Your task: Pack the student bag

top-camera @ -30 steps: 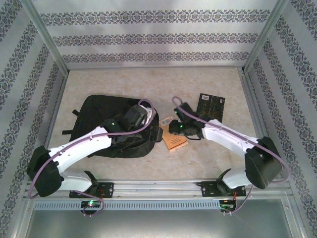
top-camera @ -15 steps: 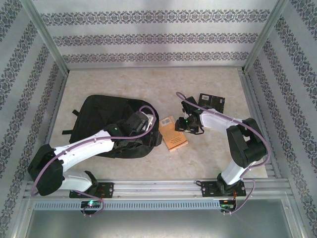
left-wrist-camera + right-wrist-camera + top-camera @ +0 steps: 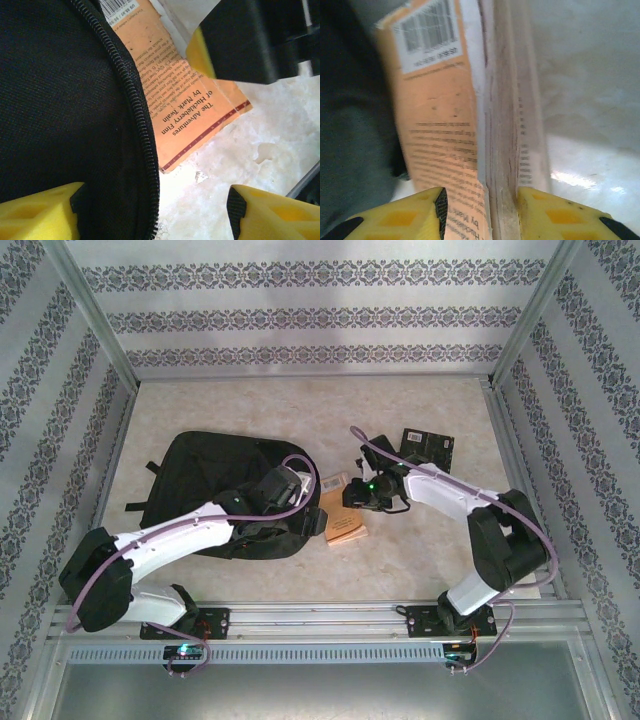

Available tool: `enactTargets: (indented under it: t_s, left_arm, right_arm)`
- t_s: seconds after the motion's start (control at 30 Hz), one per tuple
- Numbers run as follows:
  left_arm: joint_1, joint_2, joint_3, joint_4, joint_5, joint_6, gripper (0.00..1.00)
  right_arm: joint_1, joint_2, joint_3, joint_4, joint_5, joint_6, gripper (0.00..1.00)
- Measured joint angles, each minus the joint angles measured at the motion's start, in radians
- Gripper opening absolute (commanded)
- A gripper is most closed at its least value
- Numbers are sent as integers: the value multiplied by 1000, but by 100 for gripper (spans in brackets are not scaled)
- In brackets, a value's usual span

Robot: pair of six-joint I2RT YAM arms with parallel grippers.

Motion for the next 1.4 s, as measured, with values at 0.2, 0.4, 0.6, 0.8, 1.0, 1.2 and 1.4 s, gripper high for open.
enactTargets:
  t_s: [0.2,0.4,0.6,0.8,1.0,1.2,1.4]
  left_arm:
    - [0,1,-14,17,0,0,73]
    - [0,1,-23,29,-1,0,73]
    - [0,1,-29,36,-1,0,73]
    - [7,-32,-29,23,-3,-1,80]
    - [42,-117,4,-25,-12,-8,85]
    - [104,-177,67,-36,-7,-41,88]
    - [167,-190,83,-18,52,-97,92]
  right_arm:
    - [-39,-33,-40,79,-127,67,39]
    - [-67,19,-92,194,-247,140,34]
    - [-88,84,-111,226,-260,161,6]
    - [-89,17,-114,198,-205,132,0]
    - [-90,-180,-139,175,-163,125,0]
    - [-89,-419,-140,197,-168,126,0]
    - [-67,-556,-140,261,-216,134,0]
